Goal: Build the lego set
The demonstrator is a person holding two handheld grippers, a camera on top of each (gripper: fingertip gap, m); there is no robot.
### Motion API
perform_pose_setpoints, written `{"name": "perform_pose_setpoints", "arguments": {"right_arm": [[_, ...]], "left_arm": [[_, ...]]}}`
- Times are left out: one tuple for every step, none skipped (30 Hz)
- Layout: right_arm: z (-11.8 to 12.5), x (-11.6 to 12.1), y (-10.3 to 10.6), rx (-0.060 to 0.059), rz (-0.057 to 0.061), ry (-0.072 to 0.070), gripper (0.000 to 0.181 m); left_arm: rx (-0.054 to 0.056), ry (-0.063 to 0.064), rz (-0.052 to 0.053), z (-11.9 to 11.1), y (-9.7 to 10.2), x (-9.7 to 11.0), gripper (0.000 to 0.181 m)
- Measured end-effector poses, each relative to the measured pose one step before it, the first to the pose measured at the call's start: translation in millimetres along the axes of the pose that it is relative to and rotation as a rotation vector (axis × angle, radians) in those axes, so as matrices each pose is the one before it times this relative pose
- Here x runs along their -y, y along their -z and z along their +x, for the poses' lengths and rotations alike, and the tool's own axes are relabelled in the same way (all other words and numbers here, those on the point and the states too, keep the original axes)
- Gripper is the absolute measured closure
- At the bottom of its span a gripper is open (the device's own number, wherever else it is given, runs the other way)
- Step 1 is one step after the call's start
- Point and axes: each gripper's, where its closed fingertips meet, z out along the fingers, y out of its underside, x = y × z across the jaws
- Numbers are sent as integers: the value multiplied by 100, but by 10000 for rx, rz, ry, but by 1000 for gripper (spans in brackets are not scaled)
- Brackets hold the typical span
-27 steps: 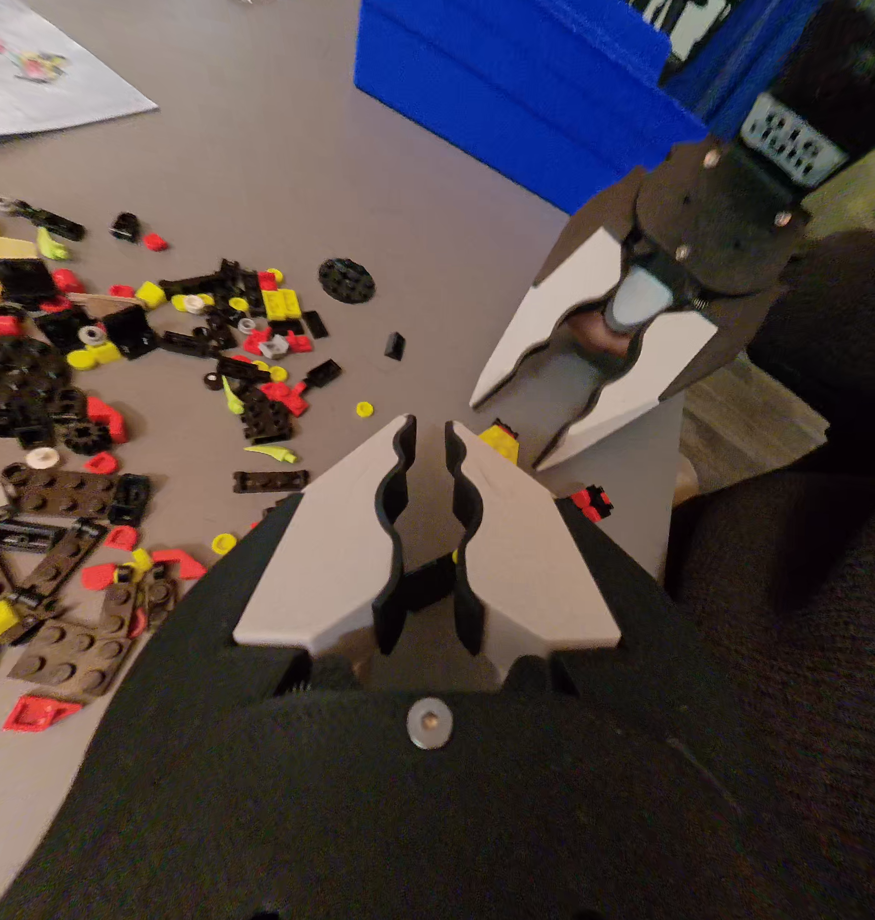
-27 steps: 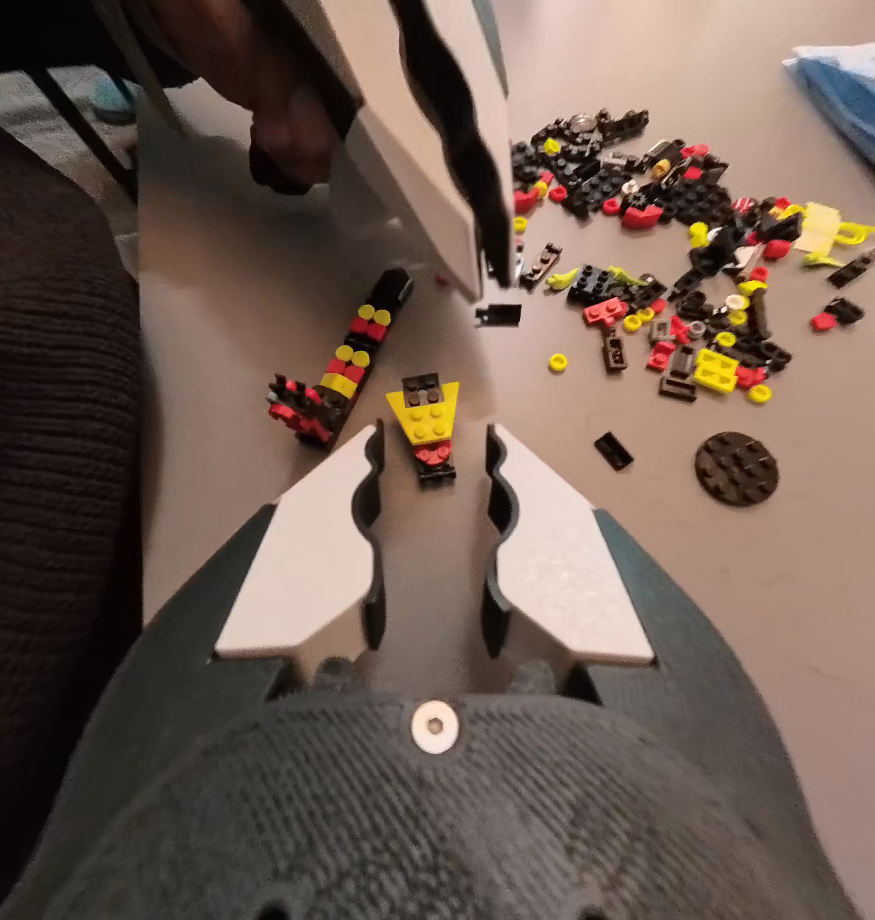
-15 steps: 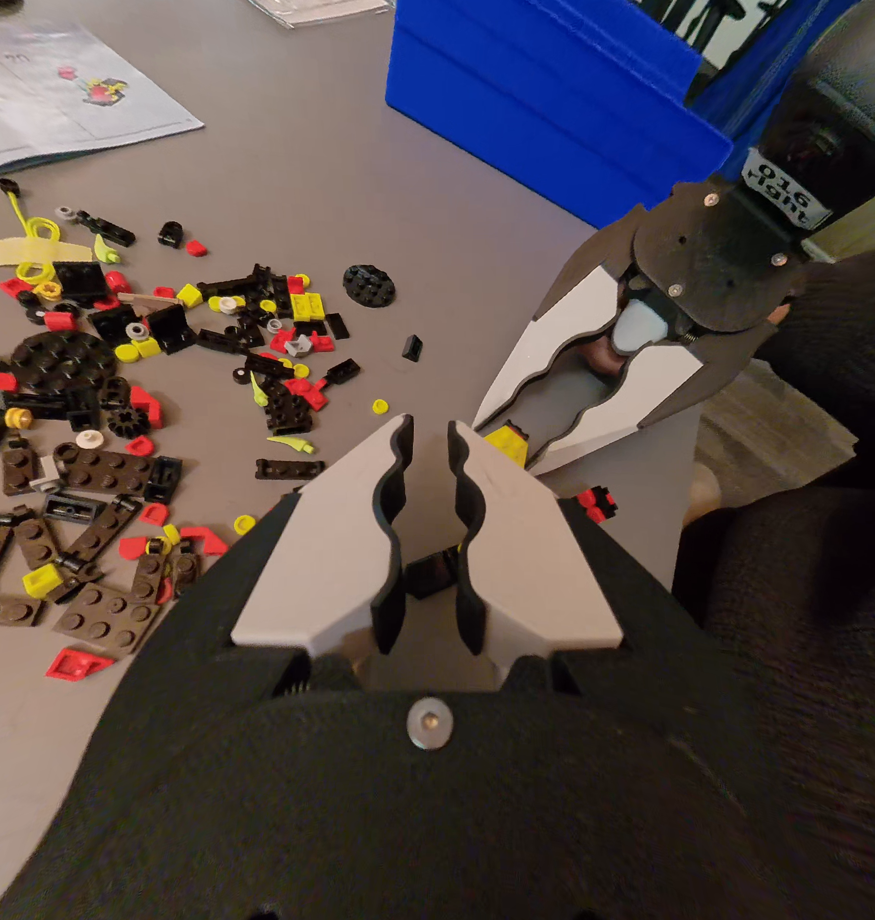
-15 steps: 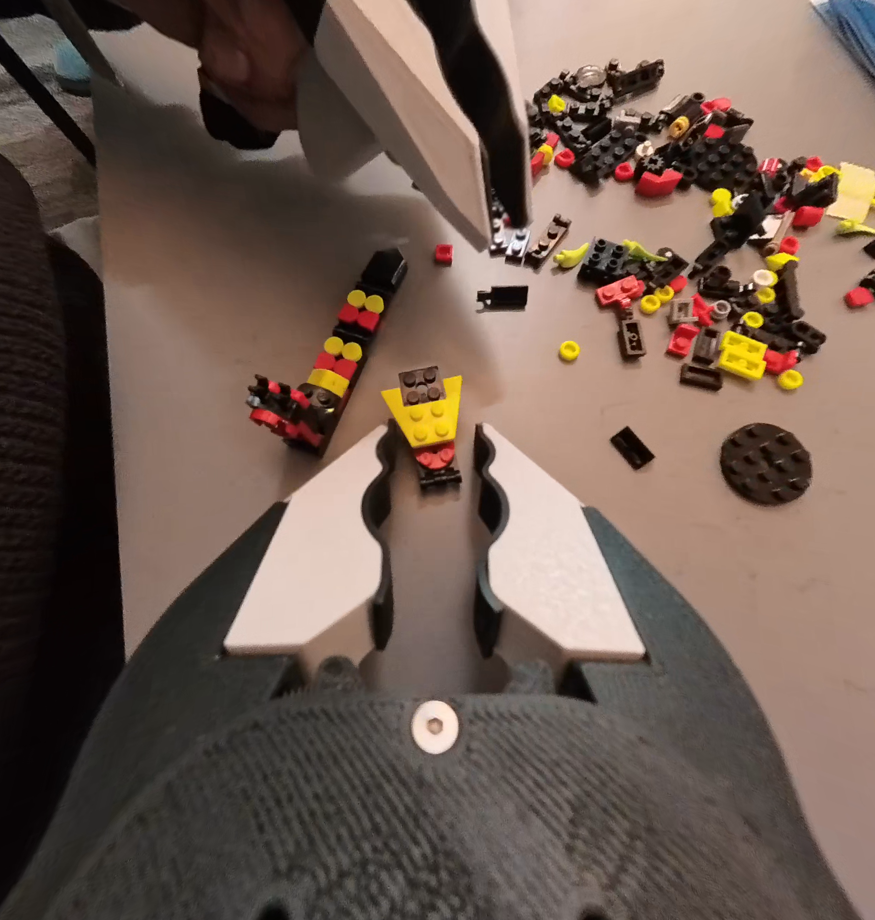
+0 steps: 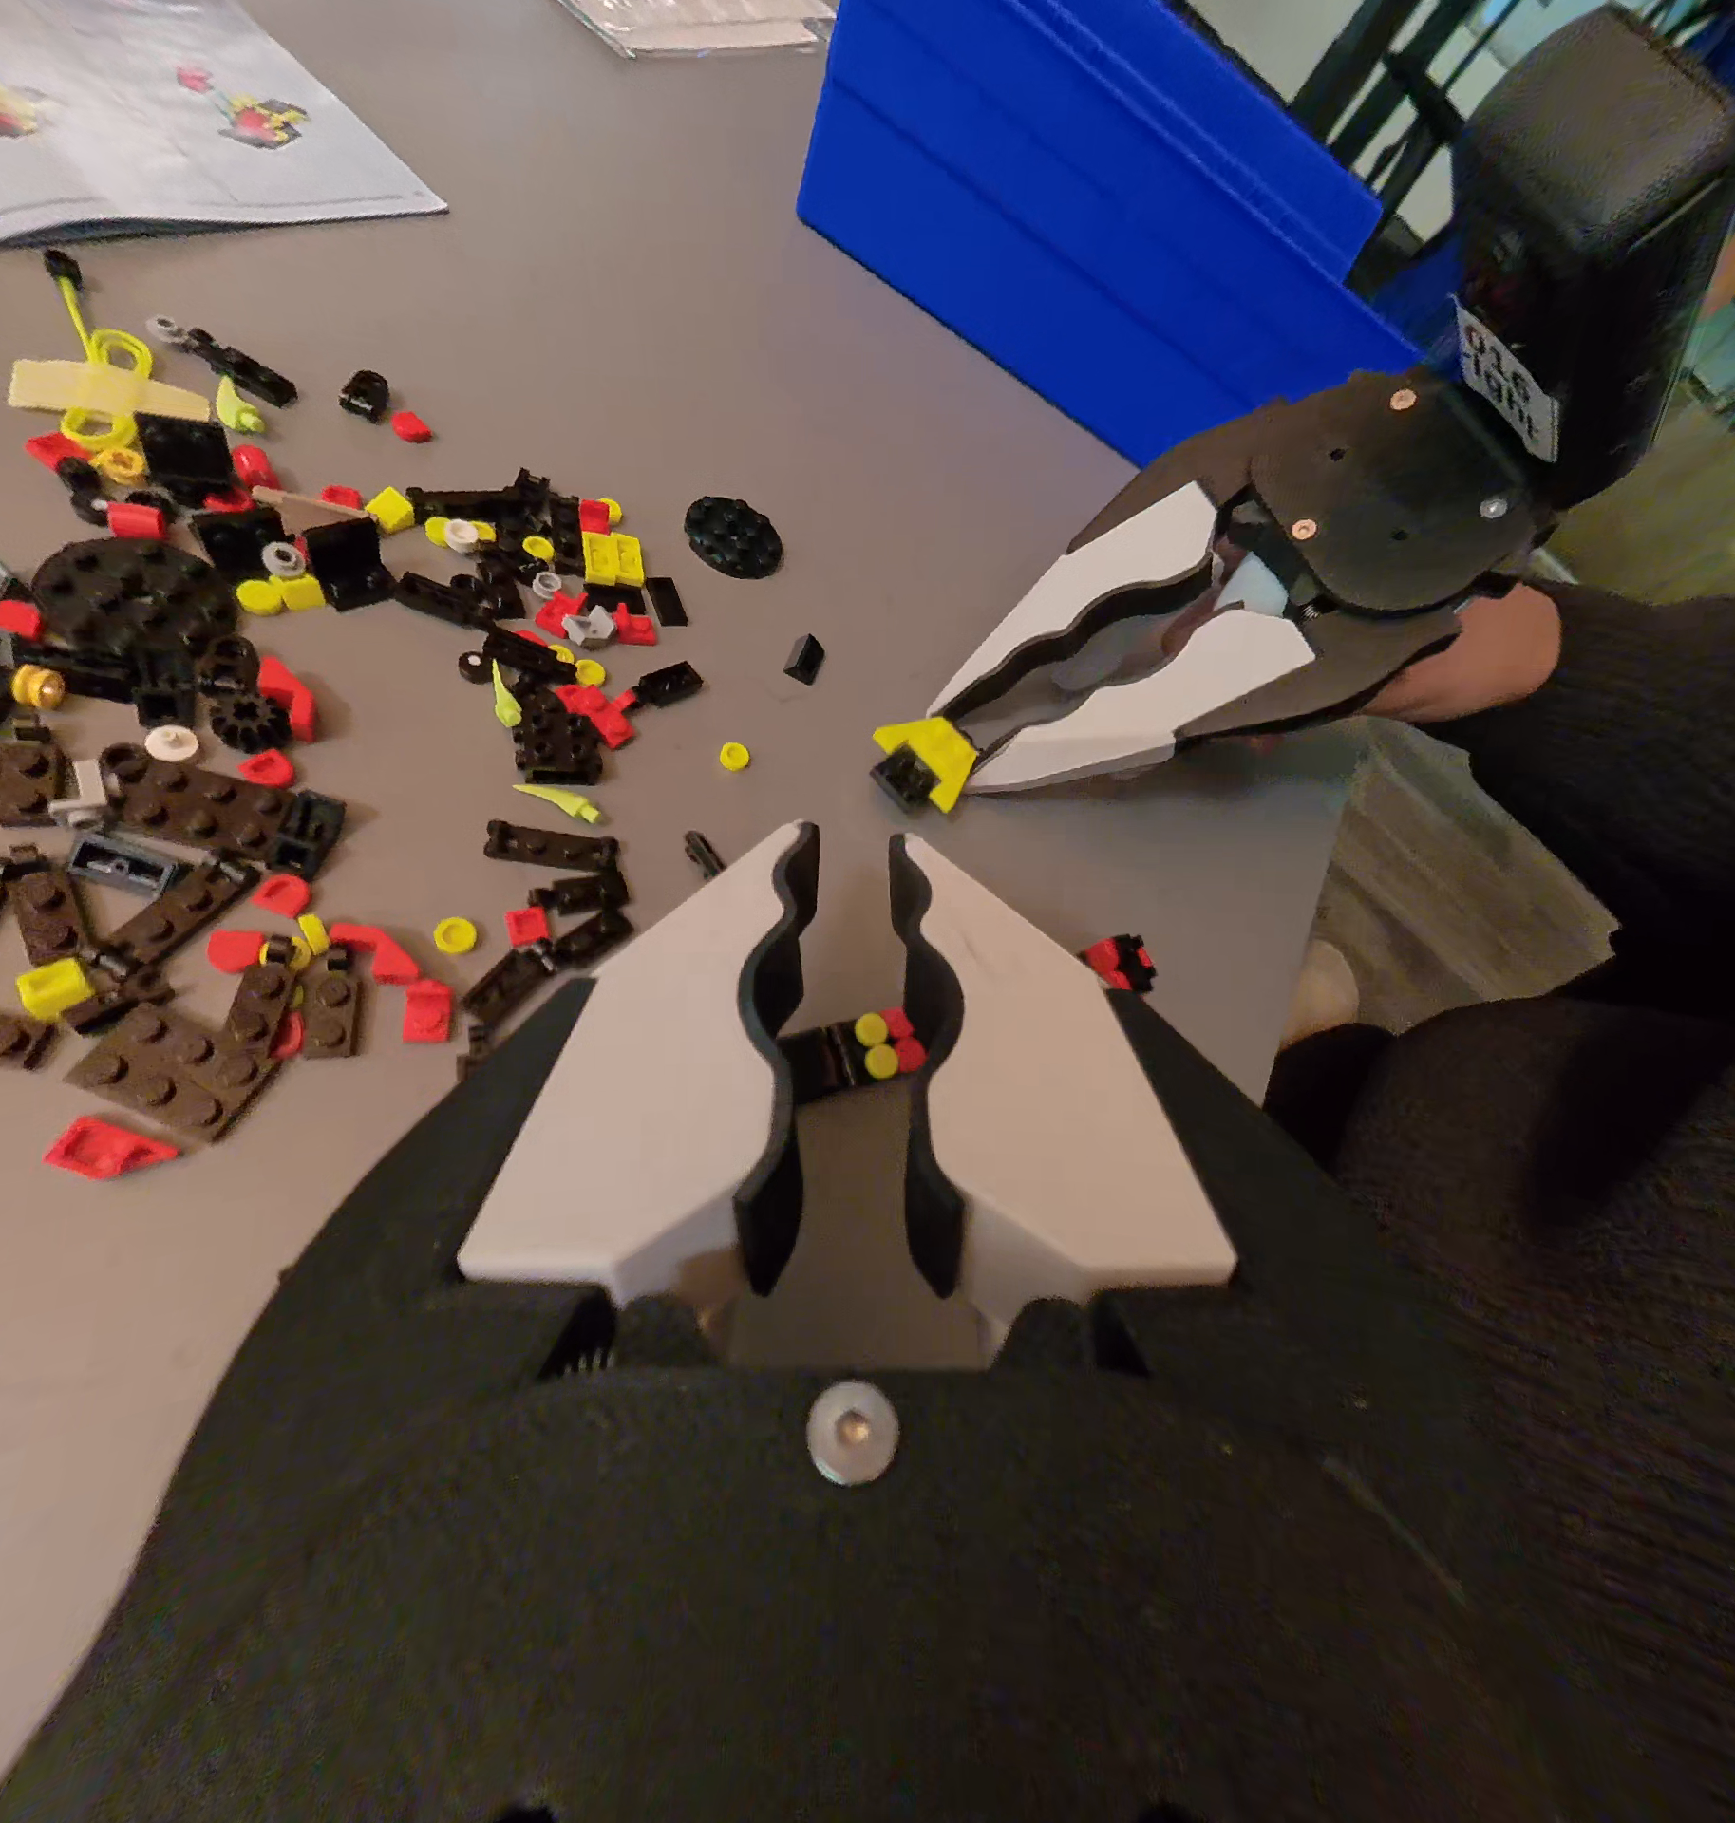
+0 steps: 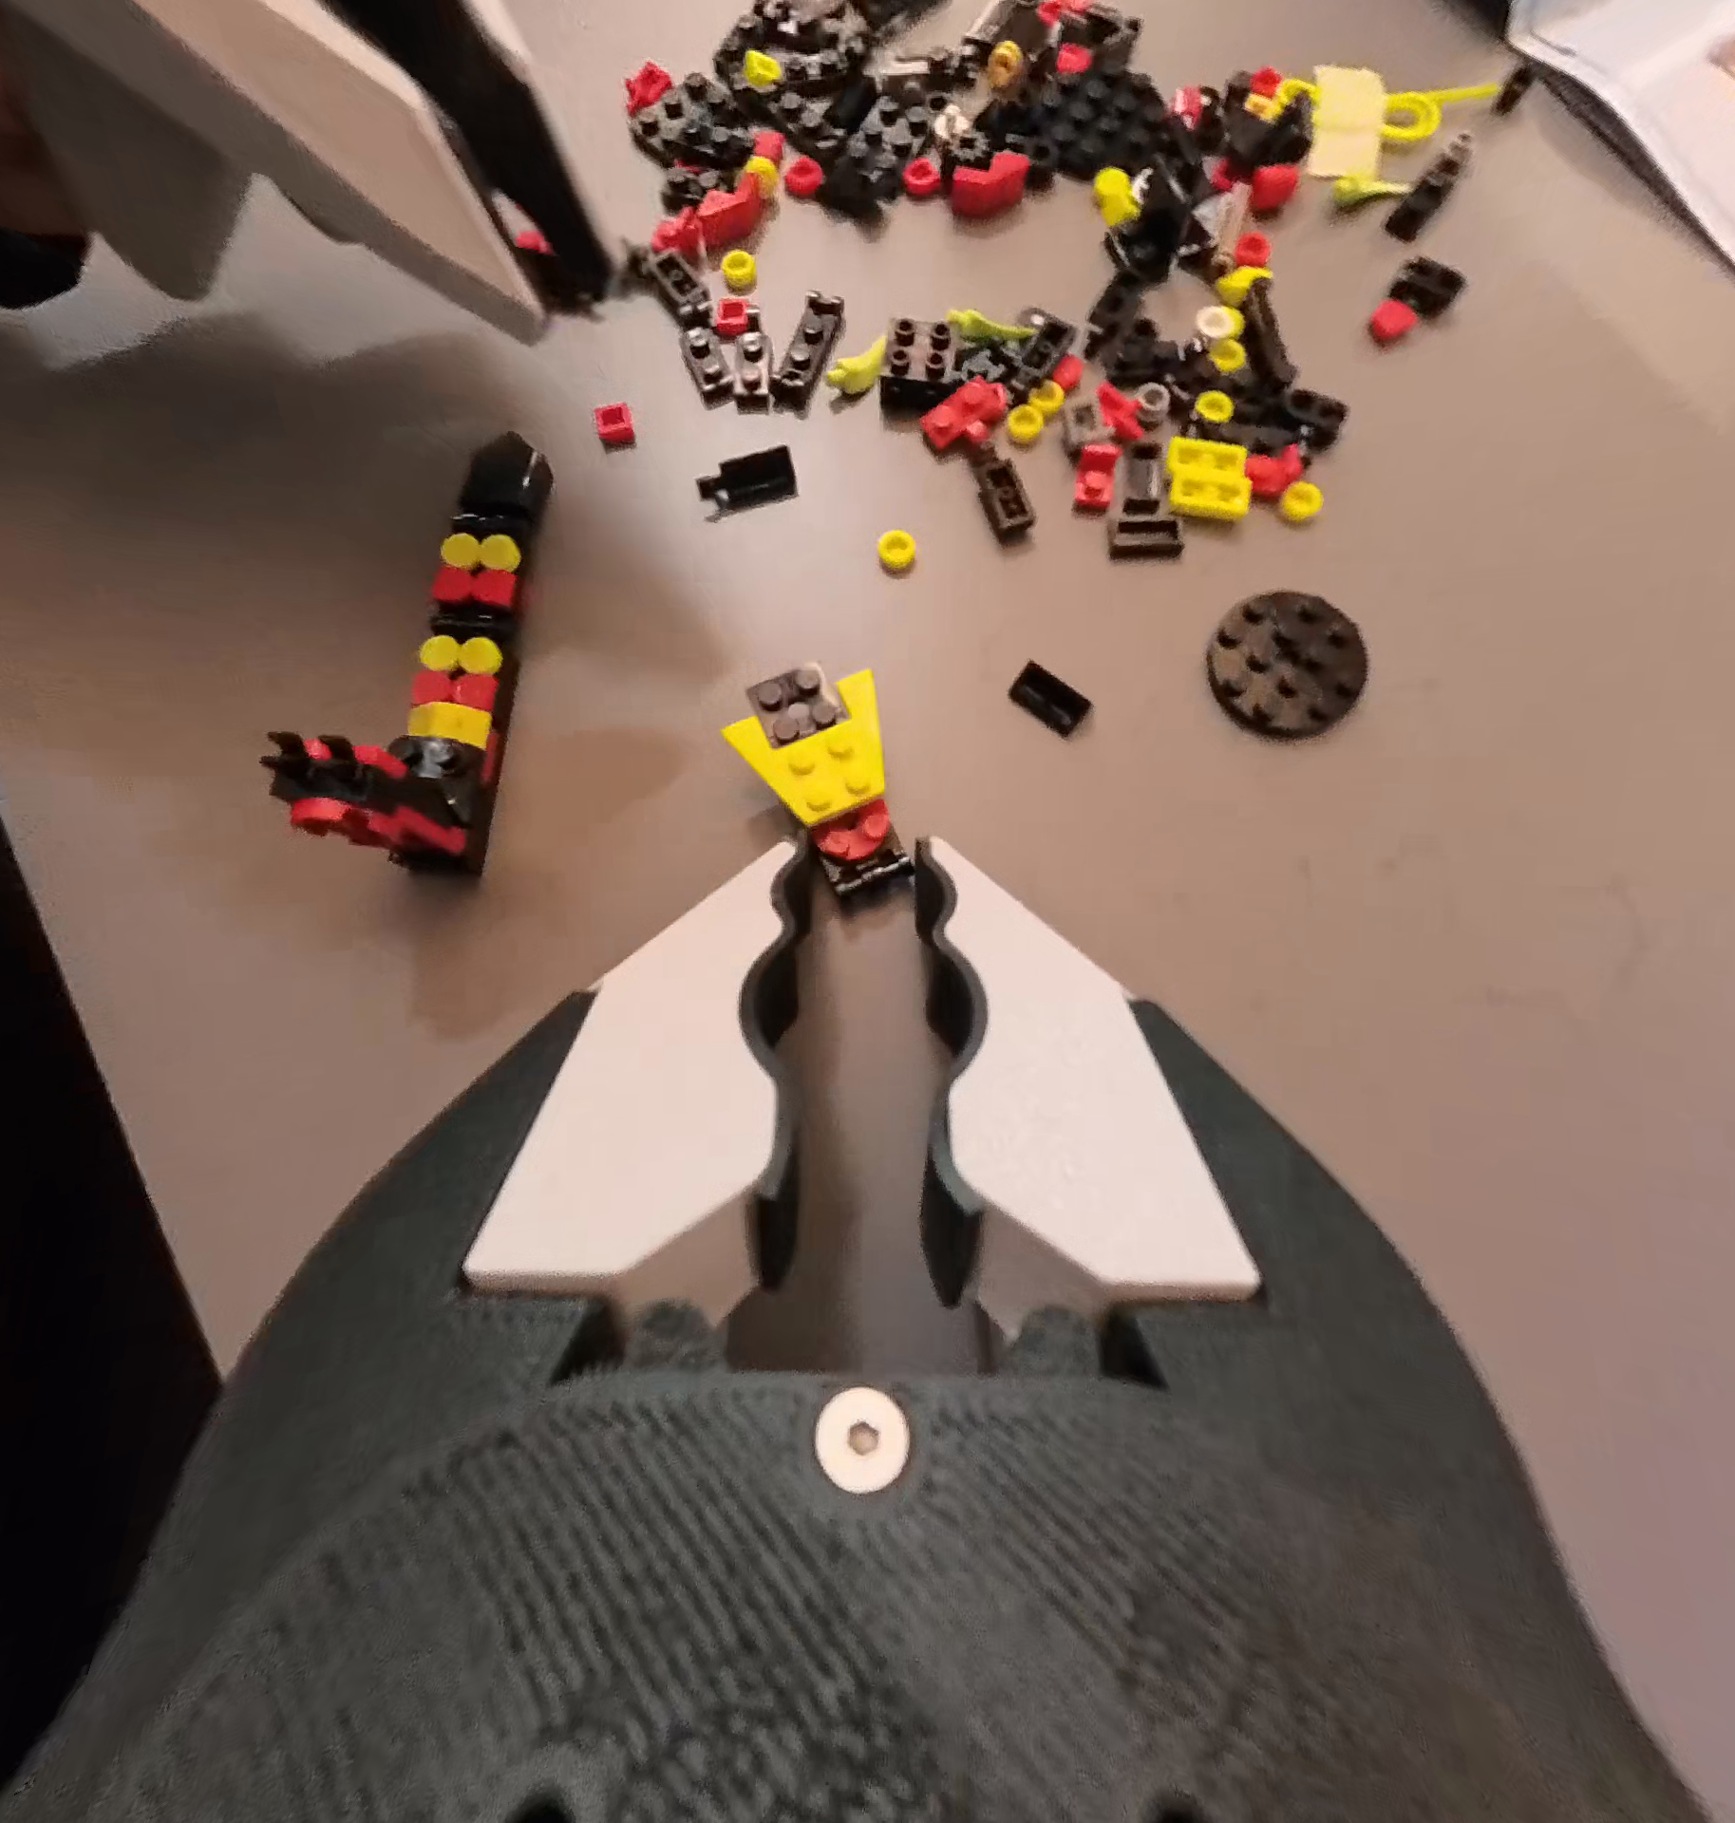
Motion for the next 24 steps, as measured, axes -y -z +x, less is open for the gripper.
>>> {"name": "perform_pose_setpoints", "arguments": {"right_arm": [[107, -173, 184, -126, -28, -134, 162], [149, -190, 174, -159, -44, -118, 162], [104, -171, 166, -140, -45, -106, 162], [21, -152, 141, -89, -31, -99, 162], [-31, -106, 118, -44, -19, -112, 162], [-126, -78, 83, 16, -8, -113, 162], [-177, -41, 41, 66, 3, -83, 162], [-147, -9, 21, 56, 1, -42, 162], [-57, 4, -10, 26, -6, 16, 162], [-9, 29, -29, 8, 3, 64, 162], [13, 28, -39, 18, 26, 67, 162], [-15, 59, -39, 55, 45, 30, 162], [-18, 43, -31, 81, 45, -24, 161], [-39, 46, -8, 96, 35, -64, 160], [-43, 24, 3, 108, 32, -77, 159], [-28, 14, 18, 99, 34, -74, 158], [19, 14, 21, 75, 33, -68, 158], [35, 8, 19, 55, 25, -56, 157], [46, 1, 33, 44, 15, -33, 157], [55, -7, 34, 28, 12, -9, 156], [69, -14, 34, 7, 9, 12, 155], [69, -11, 40, 1, 8, 29, 154], [41, 13, 65, 10, 21, 39, 153], [30, 61, 81, 20, 49, 35, 152]], "left_arm": [[44, 39, 45, -40, 222, -119, 170], [60, 1, 16, -102, 180, -141, 170], [63, -25, 3, -183, 115, -98, 170], [64, -28, 13, -222, 51, -21, 170], [45, -12, 26, -239, -24, 37, 170], [0, 26, 15, -193, -89, 10, 170], [-50, 81, -27, -127, -117, -93, 170], [-85, 119, -58, -66, -132, -154, 170], [-100, 107, -62, -3, -134, -167, 170], [-76, 67, -54, 6, -102, -140, 169], [-38, 14, -36, -2, -90, -72, 169], [4, -30, -9, -19, -42, -1, 169], [25, -61, 14, -26, -13, 44, 169], [39, -74, 30, -31, 12, 71, 169], [55, -77, 36, -54, 35, 63, 169], [59, -73, 28, -79, 30, 44, 169], [55, -58, 20, -90, -5, 21, 169], [34, -39, 13, -70, -19, 9, 169], [10, -17, 0, -48, -36, -5, 169], [2, 2, -9, -50, -53, -28, 169], [-8, 9, -7, -40, -49, -25, 169], [-22, 3, -3, -9, -45, -17, 169], [-27, -16, 5, 3, -23, 5, 169], [-13, -34, 9, -1, -18, 17, 169]]}}
